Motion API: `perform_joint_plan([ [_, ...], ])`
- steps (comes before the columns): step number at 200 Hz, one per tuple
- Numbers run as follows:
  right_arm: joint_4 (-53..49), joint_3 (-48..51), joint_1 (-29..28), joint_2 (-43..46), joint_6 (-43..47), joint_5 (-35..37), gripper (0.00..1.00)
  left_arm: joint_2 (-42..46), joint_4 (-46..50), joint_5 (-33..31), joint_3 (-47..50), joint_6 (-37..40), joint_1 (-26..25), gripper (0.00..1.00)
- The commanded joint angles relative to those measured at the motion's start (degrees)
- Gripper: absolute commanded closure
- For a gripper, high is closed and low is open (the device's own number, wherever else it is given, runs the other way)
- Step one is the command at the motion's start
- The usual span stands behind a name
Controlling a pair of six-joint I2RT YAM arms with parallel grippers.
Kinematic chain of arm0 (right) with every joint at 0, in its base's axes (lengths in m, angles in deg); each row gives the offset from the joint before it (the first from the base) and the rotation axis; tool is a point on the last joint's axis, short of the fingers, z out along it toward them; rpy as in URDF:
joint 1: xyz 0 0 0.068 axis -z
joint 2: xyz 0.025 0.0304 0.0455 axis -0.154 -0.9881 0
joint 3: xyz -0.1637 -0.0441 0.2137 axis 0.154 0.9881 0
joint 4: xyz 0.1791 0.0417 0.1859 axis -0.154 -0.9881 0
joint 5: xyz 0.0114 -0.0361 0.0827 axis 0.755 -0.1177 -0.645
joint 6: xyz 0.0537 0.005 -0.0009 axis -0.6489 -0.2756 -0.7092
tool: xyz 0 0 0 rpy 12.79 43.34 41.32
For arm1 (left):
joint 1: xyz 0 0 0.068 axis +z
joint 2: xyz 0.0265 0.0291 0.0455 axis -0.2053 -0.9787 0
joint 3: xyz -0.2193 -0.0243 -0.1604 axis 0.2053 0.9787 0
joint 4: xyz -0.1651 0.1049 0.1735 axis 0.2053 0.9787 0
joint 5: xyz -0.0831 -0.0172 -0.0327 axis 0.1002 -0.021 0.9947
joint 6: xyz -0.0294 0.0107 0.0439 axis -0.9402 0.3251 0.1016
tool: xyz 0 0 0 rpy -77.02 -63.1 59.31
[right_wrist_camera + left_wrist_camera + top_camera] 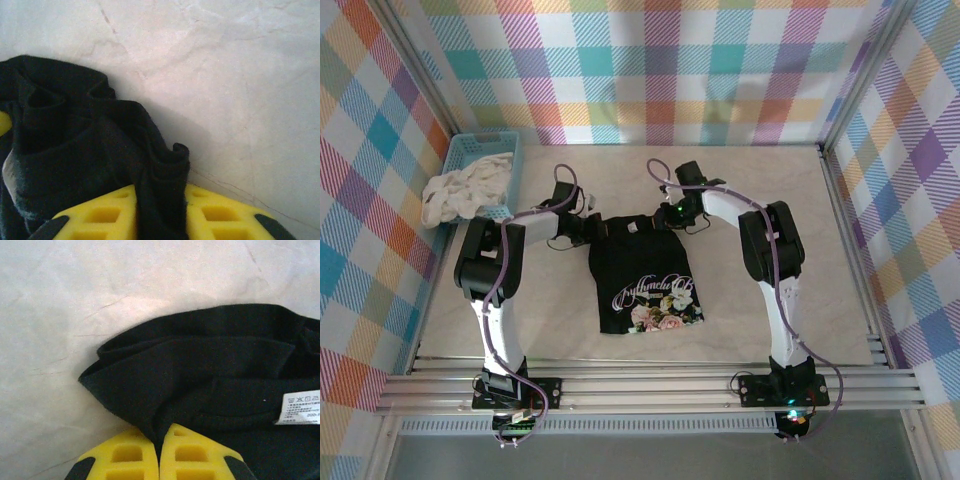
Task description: Fold the inside-out t-shirt
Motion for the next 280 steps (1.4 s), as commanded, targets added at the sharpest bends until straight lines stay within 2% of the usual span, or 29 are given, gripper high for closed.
perform_joint_plan([
  [1, 1.97, 2.09, 0.22, 3.03, -1.22, -3.19, 0.84, -0.79, -1.38, 3.59, -0.02, -0.06, 0.68, 1.00],
  [26, 7.69, 5.30, 2.14, 6.77, -3.20, -4.97, 1.00, 2.08, -3.93, 2.16, 1.23, -0.90, 1.67, 1.00],
  [70, 23.01, 12.89, 3.52, 13.04, -9.17, -8.60, 1.00, 6.36, -7.54, 1.24, 2.33, -2.35, 3.06, 1.00],
  [116, 27.36, 12.10, 4.01, 13.10, -12.08, -7.43, 1.00, 7.57, -6.76, 0.21, -1.85, -2.15, 3.56, 1.00],
  [146, 26.41, 4.05, 4.93, 12.53, -11.87, -6.64, 1.00, 8.86, -3.18, -0.72, -10.39, -0.89, 4.18, 1.00],
  [192, 21.16, -14.85, 7.02, 11.50, -8.83, -7.03, 1.00, 7.96, 9.31, -2.75, -32.66, 4.21, 4.73, 1.00],
  [213, 19.43, -19.60, 7.13, 12.12, -6.88, -8.63, 1.00, 8.53, 12.01, -1.92, -37.47, 4.74, 4.73, 1.00],
  [240, 20.28, -14.55, 7.11, 15.45, -6.62, -11.23, 1.00, 13.11, 9.45, -0.35, -30.83, 4.25, 4.22, 1.00],
  [280, 25.13, 10.75, 6.88, 28.32, -8.11, -12.43, 1.00, 25.39, 0.12, 2.36, -6.60, 1.01, 0.25, 1.00],
])
